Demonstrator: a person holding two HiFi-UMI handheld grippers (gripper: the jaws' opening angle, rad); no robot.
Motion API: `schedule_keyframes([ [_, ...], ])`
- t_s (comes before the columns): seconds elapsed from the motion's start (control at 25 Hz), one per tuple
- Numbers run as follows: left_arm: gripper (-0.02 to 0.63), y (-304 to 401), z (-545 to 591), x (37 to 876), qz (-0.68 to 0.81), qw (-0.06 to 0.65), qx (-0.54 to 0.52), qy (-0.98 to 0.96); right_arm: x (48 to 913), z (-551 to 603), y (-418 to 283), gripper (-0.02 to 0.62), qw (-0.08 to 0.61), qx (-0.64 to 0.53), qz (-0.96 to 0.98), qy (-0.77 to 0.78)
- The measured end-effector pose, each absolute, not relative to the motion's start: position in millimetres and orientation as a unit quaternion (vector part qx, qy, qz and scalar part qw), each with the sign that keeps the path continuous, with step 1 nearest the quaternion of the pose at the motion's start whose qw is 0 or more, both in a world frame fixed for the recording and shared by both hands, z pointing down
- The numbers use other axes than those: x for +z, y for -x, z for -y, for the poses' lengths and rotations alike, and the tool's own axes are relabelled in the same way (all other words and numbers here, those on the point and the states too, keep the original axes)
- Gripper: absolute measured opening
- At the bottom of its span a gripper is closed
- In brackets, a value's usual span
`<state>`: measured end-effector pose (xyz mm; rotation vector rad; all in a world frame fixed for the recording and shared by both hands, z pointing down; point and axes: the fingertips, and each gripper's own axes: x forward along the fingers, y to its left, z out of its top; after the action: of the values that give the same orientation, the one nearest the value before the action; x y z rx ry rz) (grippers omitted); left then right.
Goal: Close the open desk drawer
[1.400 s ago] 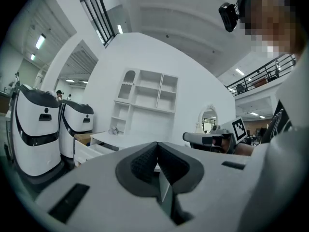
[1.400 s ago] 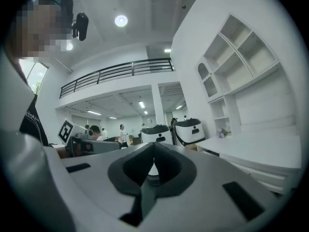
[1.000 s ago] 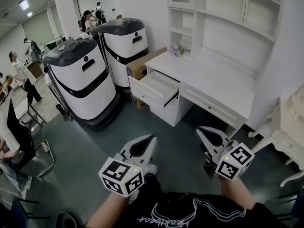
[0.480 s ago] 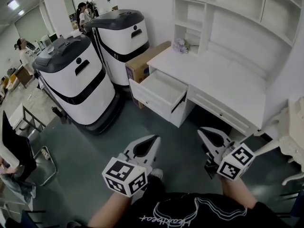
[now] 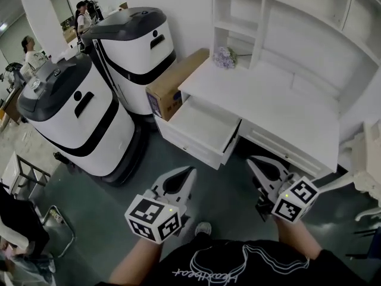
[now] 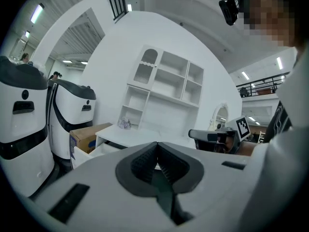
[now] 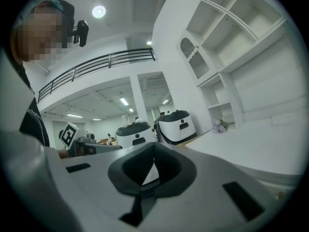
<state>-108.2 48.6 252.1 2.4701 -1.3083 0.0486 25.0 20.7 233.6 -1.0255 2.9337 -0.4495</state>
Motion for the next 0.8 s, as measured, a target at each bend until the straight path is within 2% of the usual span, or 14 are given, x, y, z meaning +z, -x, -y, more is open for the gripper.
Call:
schedule_keyframes([
  [0.8,0.003,129,71,360,0.452,0.222,0.077,-0.861,317,76,-28,0.006,-0.025,-0.211,-0.910,0.357],
])
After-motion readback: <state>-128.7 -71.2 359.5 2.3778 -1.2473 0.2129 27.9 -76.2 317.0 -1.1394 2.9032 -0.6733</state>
